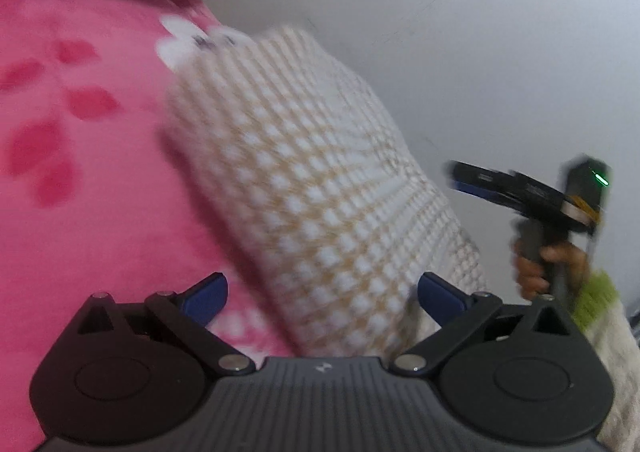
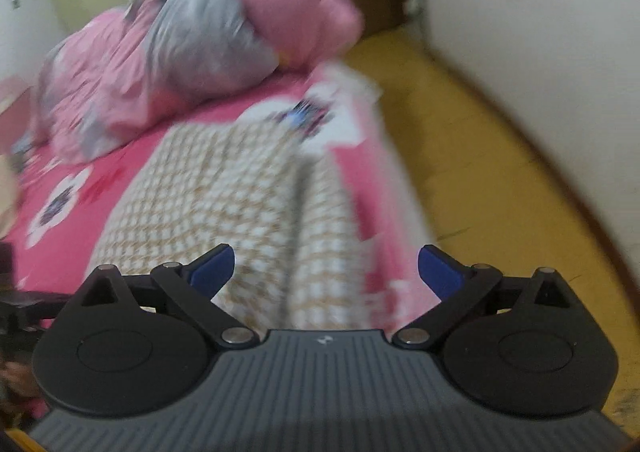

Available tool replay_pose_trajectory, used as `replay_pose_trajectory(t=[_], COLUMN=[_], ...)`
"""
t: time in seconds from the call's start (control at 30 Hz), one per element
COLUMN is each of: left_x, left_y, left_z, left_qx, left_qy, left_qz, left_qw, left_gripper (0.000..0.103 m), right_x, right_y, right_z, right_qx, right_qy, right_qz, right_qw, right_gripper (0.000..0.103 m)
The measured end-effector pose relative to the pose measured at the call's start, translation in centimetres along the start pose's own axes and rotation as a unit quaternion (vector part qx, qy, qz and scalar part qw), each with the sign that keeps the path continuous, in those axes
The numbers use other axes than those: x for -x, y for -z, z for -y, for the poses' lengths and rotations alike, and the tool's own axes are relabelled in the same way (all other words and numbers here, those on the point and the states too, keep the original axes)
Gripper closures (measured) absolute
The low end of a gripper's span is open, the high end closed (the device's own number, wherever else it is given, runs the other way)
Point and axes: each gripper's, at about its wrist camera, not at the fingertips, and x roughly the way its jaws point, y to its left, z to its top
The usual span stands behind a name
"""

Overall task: Fold clothes
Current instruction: 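Withdraw both grippers from the folded cardigan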

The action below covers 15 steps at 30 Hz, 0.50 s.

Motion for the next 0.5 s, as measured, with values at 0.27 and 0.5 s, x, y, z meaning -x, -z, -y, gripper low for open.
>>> replay_pose_trajectory(t=[0.27, 0.5], left_x=[1.9, -7.7], left_y=[-4.2, -9.0], left_z=[3.2, 4.8], left_qx=[-0.15, -0.238], left_qy=[-0.067, -0.105], left_qz=[0.142, 0.103], left_qw=[0.9761, 0.9601], left_gripper=[0.009, 0.022], right_x=[8.0, 3.8], right_y=[3.8, 10.7], right_z=[-5.3, -8.0], right_qx=[0.023, -0.003], right_qy=[0.106, 0.217], right_qz=[0.127, 0.096], right_qw=[0.986, 0.971], right_gripper=[0.044, 0.058])
